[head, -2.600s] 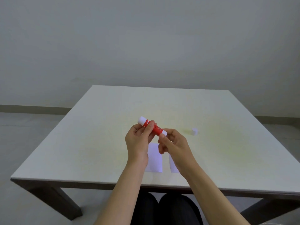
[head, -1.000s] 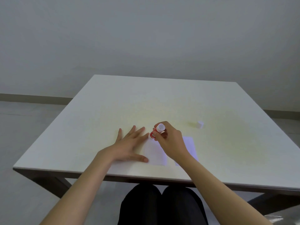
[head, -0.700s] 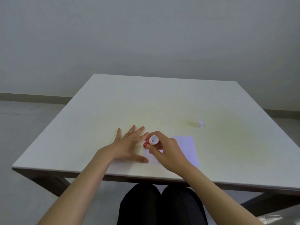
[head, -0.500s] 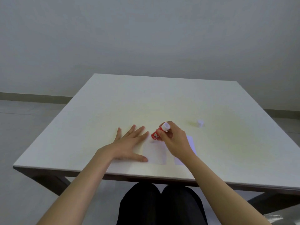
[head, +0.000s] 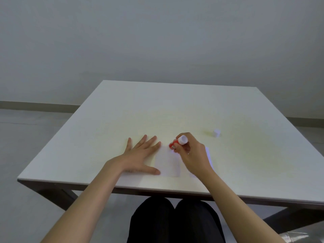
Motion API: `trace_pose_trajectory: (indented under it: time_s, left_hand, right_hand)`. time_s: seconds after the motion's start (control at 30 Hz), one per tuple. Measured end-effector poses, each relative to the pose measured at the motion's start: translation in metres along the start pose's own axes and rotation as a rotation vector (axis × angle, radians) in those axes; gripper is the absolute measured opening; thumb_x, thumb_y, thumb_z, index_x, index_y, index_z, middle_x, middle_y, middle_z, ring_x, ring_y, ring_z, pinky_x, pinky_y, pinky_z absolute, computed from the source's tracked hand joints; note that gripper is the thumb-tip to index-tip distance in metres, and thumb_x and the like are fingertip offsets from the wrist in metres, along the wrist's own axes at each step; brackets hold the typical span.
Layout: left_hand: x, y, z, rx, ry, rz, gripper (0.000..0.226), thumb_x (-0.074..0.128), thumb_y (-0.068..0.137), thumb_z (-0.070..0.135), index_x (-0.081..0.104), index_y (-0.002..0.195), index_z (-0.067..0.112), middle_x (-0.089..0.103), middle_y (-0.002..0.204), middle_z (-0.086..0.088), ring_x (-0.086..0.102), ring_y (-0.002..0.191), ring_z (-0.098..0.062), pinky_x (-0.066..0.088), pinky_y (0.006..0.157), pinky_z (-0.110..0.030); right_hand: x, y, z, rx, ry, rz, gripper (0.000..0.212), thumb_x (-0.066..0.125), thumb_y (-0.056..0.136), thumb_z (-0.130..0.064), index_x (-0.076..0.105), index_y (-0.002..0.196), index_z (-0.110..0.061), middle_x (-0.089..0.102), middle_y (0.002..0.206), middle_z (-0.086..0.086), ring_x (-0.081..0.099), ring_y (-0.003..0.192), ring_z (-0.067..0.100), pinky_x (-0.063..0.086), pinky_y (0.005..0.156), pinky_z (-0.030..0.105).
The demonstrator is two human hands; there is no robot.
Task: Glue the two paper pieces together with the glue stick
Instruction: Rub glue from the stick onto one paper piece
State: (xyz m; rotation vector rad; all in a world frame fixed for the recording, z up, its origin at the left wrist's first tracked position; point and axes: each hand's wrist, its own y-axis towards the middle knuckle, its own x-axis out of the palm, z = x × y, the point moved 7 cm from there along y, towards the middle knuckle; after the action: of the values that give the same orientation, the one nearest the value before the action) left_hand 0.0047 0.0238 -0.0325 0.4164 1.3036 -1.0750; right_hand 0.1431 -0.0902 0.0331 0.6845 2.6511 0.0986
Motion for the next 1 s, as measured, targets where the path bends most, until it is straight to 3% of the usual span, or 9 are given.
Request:
trace_pose_trajectory:
  time_s: [0.07,0.17,0.27,0.5,0.67,0.77,0.87,1.0]
  left_hand:
    - [0.000,0.000,0.000,0.001,-0.001,0.003,0.106,0.051,0.068,0.077,-0.008,0.148,0.040,-0.023,0.156,0.018,-0.033,0.137,-0.006,-0.026,0.107,-0.056]
    - [0.001,0.001,0.001,-0.018,0.004,0.003,0.108,0.053,0.066,0.076,-0.009,0.148,0.040,-0.023,0.156,0.017,-0.032,0.139,-0.008,-0.025,0.108,-0.057]
    - [0.003,0.003,0.001,-0.040,0.050,-0.007,0.112,0.052,0.064,0.077,-0.011,0.147,0.038,-0.024,0.156,0.016,-0.032,0.140,-0.010,-0.023,0.108,-0.058]
    - [0.000,0.000,-0.001,-0.005,0.024,-0.007,0.115,0.056,0.062,0.078,-0.014,0.146,0.042,-0.030,0.149,0.022,-0.032,0.140,-0.011,-0.025,0.108,-0.057]
    - [0.000,-0.003,0.002,0.011,-0.011,0.033,0.105,0.058,0.063,0.077,-0.019,0.134,0.059,-0.023,0.155,0.019,-0.031,0.141,-0.011,-0.025,0.108,-0.058]
    - [-0.002,-0.003,0.004,0.013,0.003,-0.002,0.097,0.058,0.066,0.075,-0.003,0.140,0.058,-0.023,0.157,0.015,-0.034,0.140,-0.013,-0.025,0.108,-0.059]
    - [-0.003,-0.004,0.005,0.004,0.005,-0.057,0.100,0.059,0.066,0.074,-0.005,0.142,0.056,-0.026,0.156,0.015,-0.036,0.139,-0.014,-0.025,0.108,-0.059]
    - [-0.006,-0.001,0.005,-0.013,0.062,-0.079,0.103,0.059,0.066,0.074,-0.005,0.144,0.053,-0.027,0.156,0.012,-0.034,0.140,-0.018,-0.024,0.109,-0.057]
  right_hand:
    - [-0.005,-0.002,-0.002,-0.023,-0.049,0.021,0.004,0.057,0.091,-0.010,0.056,0.094,-0.011,0.075,0.084,-0.003,0.068,0.078,0.007,0.053,0.071,0.018]
    - [0.008,-0.014,-0.015,-0.150,-0.157,-0.155,0.005,0.061,0.089,-0.016,0.057,0.092,-0.014,0.075,0.082,-0.006,0.068,0.077,0.000,0.045,0.067,0.003]
    - [0.015,-0.020,-0.023,-0.211,-0.157,-0.261,0.006,0.061,0.089,-0.019,0.057,0.091,-0.014,0.075,0.083,-0.005,0.069,0.078,0.005,0.049,0.070,0.008]
    - [-0.010,0.005,-0.019,-0.187,-0.108,-0.121,0.006,0.059,0.090,-0.005,0.056,0.094,-0.006,0.074,0.085,0.003,0.067,0.073,0.007,0.054,0.072,0.025]
    - [-0.012,0.004,-0.014,-0.182,0.026,-0.058,0.006,0.058,0.089,-0.004,0.058,0.093,-0.009,0.073,0.084,-0.003,0.071,0.080,0.009,0.056,0.075,0.024]
    - [-0.001,0.000,-0.004,-0.091,0.104,-0.135,0.001,0.059,0.089,-0.012,0.058,0.089,-0.013,0.075,0.081,-0.002,0.072,0.074,0.013,0.057,0.072,0.023]
    - [0.006,-0.001,0.006,-0.027,0.114,-0.182,0.000,0.059,0.089,-0.013,0.059,0.089,-0.013,0.074,0.076,-0.005,0.073,0.072,0.013,0.057,0.072,0.023]
    - [-0.003,0.008,0.012,0.008,0.096,-0.051,0.002,0.058,0.090,-0.009,0.058,0.091,-0.007,0.073,0.077,-0.005,0.072,0.072,0.010,0.057,0.074,0.027]
